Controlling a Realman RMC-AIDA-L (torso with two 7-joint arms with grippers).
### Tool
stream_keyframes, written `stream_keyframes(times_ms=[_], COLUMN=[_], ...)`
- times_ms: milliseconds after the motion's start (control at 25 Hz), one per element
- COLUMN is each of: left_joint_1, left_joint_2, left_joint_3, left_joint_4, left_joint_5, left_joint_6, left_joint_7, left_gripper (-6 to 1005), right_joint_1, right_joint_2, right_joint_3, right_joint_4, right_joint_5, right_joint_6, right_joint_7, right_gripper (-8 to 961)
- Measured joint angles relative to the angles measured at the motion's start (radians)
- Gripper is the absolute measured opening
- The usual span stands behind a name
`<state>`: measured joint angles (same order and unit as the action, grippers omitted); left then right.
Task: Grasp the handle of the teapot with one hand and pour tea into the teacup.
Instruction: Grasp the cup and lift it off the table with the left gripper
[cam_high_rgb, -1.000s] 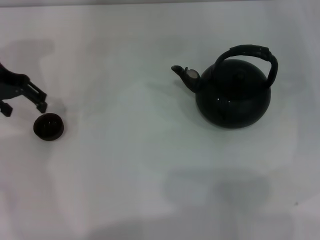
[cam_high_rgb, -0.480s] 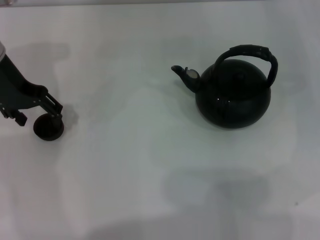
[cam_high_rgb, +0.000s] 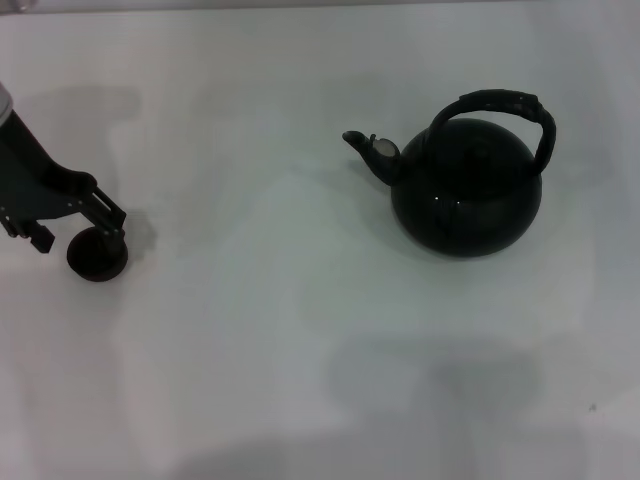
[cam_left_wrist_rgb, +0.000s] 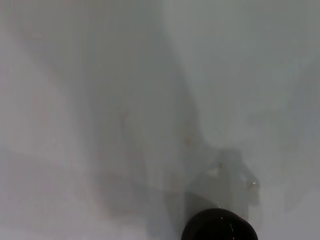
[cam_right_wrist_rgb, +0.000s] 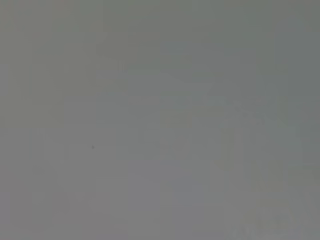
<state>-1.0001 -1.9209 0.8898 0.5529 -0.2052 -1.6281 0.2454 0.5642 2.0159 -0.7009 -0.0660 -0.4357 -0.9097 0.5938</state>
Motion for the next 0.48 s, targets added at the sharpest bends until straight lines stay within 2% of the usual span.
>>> stream_keyframes(times_ms=[480], left_joint_1=[0.000], left_joint_2=[-0.007], left_joint_3=[0.001], left_joint_4=[-0.024], left_joint_5=[0.001], left_joint_6=[-0.002], left_joint_7=[0.000], left_gripper=[876], right_joint_1=[0.000], right_joint_2=[0.000], right_joint_3=[0.000], right_joint_4=[0.000], right_joint_5=[0.004], right_joint_6=[0.000], right_joint_7=[-0.001], right_gripper=[740])
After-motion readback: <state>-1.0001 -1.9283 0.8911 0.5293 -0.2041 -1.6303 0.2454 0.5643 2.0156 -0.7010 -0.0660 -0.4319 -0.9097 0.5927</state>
